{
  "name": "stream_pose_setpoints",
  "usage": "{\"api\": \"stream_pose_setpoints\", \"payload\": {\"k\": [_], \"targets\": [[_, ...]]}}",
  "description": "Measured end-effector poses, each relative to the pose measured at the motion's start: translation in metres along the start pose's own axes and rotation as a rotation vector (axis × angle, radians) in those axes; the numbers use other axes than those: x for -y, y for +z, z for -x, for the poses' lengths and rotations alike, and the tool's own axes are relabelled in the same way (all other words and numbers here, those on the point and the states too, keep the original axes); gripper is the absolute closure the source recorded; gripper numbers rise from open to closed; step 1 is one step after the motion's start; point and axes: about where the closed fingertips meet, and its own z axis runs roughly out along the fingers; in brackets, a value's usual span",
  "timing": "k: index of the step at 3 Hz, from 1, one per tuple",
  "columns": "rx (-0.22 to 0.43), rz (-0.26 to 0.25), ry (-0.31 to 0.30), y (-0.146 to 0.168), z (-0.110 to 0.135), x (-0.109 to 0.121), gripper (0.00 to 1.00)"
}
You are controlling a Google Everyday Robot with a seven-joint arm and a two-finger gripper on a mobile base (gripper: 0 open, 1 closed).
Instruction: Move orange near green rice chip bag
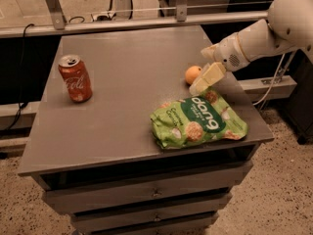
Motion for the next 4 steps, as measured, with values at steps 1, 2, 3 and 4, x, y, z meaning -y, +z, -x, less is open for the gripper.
{"api": "stream_pose_setpoints", "payload": {"k": [1, 2, 3, 4], "targets": [[0.026, -0.019, -0.014, -0.017, 0.007, 0.007, 0.0], [0.083, -0.032, -0.022, -0.052, 0.001, 0.027, 0.0], [0.143, -0.12, -0.048, -0.109, -0.009, 0.053, 0.0], [0.165, -0.154, -0.07, -0.125, 0.004, 0.061, 0.0]]}}
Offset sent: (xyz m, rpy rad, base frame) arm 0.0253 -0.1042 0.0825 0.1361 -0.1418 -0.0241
